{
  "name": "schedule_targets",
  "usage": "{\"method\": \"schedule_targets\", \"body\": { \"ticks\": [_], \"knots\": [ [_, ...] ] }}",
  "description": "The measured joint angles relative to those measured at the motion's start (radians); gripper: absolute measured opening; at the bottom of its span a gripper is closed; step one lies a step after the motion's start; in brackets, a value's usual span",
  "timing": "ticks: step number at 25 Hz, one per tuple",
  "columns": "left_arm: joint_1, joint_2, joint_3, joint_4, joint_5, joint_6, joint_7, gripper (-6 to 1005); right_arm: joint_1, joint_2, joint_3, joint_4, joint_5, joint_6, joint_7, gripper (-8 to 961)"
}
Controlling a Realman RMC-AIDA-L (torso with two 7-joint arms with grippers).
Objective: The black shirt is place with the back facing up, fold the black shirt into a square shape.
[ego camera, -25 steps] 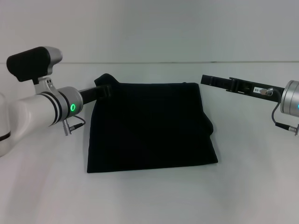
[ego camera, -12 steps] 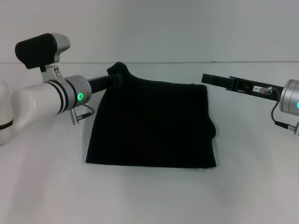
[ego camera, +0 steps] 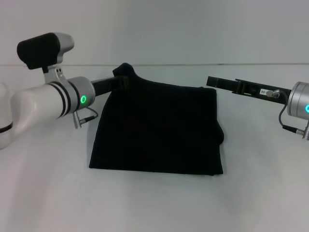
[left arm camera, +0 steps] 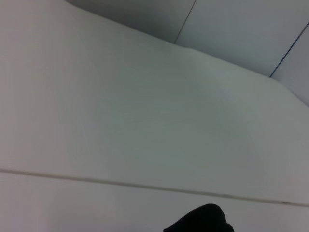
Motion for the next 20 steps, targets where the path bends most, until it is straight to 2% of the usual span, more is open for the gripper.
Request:
{"method": "schedule_targets", "body": {
  "ticks": [4,9,15,17,20],
  "knots": [
    [0.034,-0.001,-0.002,0.029,-0.004,0.041,0.002,70,-0.006,-0.007,0.007,-0.001,0.002,0.001,-0.015,691],
    [0.094,-0.005,-0.009,0.103,-0.006,0.117,-0.012,163,-0.009,-0.020,0.019,-0.002,0.005,-0.004,-0.022,706],
    [0.197,-0.007,-0.011,0.244,-0.006,0.315,-0.030,274,-0.013,-0.027,0.019,-0.026,0.005,-0.033,-0.038,725],
    [0.232,-0.008,-0.010,0.301,-0.005,0.405,-0.029,508,-0.018,-0.029,0.023,-0.034,0.005,-0.056,-0.049,731],
    [0.269,-0.008,-0.015,0.369,-0.006,0.531,-0.020,623,-0.034,-0.029,0.036,-0.043,0.006,-0.076,-0.078,834]
  ]
}}
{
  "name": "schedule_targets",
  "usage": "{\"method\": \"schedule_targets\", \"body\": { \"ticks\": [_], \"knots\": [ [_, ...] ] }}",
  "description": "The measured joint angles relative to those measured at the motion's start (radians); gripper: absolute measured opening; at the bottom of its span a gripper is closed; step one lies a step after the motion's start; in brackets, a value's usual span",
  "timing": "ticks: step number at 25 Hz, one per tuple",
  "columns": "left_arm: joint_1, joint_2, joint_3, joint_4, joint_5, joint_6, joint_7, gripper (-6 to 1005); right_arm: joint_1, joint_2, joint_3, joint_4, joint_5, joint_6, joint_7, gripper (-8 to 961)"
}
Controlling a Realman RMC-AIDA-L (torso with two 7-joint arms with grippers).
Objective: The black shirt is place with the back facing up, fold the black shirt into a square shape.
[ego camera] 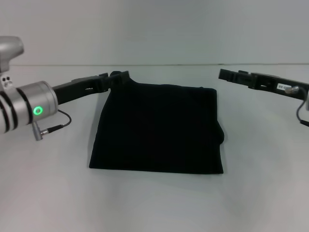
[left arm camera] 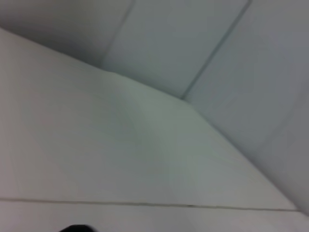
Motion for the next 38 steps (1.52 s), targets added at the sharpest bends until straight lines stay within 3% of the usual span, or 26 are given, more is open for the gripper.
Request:
{"method": "schedule_targets", "body": {
  "ticks": [3,8,10,13,16,22,32,38],
  "knots": [
    [0.011,0.001,-0.041,0.040,-0.005,0.124,0.024,738,-0.015,0.005,0.029,-0.009,0.004,-0.021,-0.063,938],
    [0.011,0.011,-0.112,0.050,-0.058,0.401,0.128,919,-0.053,0.028,0.099,-0.011,0.076,-0.152,-0.301,931],
    [0.014,0.014,-0.143,0.050,-0.069,0.537,0.210,919,-0.072,0.037,0.107,-0.011,0.105,-0.209,-0.375,930],
    [0.023,0.016,-0.168,0.045,-0.069,0.620,0.286,919,-0.101,0.043,0.109,-0.011,0.136,-0.267,-0.439,928],
    [0.033,0.017,-0.173,0.043,-0.048,0.624,0.358,919,-0.113,0.037,0.096,-0.012,0.126,-0.293,-0.473,927],
    [0.010,0.025,-0.168,0.051,0.114,0.561,0.475,918,-0.099,0.005,0.080,-0.041,0.012,-0.302,-0.465,927],
    [-0.070,0.060,-0.138,0.078,0.289,0.545,0.422,918,-0.049,-0.001,0.050,-0.279,-0.203,-0.371,-0.261,928],
    [-0.101,0.066,-0.116,0.078,0.325,0.509,0.403,917,0.006,-0.001,0.041,-0.302,-0.293,-0.352,-0.210,928]
  ]
}}
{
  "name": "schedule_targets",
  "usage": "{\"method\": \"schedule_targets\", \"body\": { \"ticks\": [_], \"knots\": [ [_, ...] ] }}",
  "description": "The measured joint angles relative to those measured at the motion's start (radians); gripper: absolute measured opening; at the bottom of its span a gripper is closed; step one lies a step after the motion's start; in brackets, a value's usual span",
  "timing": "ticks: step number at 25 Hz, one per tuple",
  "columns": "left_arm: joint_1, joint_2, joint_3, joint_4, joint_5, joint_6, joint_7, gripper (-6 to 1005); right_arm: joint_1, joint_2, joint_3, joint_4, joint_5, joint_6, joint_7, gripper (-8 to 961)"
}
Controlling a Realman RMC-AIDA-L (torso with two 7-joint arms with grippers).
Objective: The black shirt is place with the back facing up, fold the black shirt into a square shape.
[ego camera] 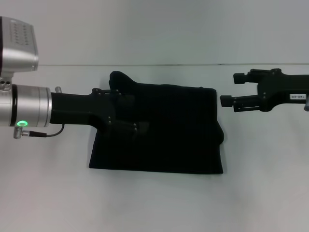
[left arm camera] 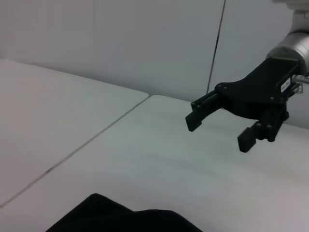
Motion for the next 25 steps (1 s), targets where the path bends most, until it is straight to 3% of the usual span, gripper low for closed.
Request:
{"method": "schedule_targets", "body": {
  "ticks": [12,25],
  "knots": [
    [-0.002,-0.001,0.039,0.001,0.010,-0.050,-0.055,918,0.037,0.016,-0.146,0.027,-0.013,0.107,0.087,927],
    [0.007,0.001,0.036,0.022,0.091,-0.021,-0.114,919,0.071,0.024,-0.211,0.108,-0.014,0.159,0.145,927]
  ]
}}
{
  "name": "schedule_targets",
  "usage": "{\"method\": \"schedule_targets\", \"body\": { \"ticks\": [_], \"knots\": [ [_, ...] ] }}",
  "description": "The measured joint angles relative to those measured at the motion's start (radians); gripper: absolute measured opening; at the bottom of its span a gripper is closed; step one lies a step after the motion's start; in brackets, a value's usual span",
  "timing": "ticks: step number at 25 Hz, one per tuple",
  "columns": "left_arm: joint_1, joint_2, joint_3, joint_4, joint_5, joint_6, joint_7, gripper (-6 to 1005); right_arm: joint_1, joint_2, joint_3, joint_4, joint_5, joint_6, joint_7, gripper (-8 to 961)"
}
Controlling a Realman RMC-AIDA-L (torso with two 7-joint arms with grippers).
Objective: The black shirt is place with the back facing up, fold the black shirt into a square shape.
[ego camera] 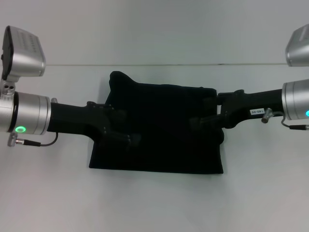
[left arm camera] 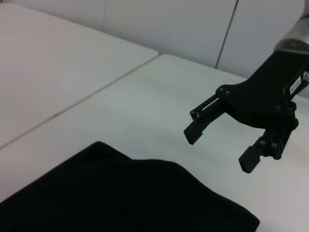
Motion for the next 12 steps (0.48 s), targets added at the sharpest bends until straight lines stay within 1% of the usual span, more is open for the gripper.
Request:
{"method": "schedule_targets", "body": {
  "ticks": [4,9,12],
  "knots": [
    [0.000,0.001,0.000,0.008,0.011,0.006,-0.001,919,-0.001,0.003,-0.008,0.002,0.000,0.003,0.014,927],
    [0.002,0.009,-0.006,0.022,0.025,-0.009,0.000,919,-0.005,0.008,0.001,0.025,0.007,0.015,0.015,927],
    [0.001,0.010,-0.006,0.034,0.049,-0.028,0.004,919,-0.001,0.013,0.003,0.039,0.007,0.041,0.014,927]
  ]
}}
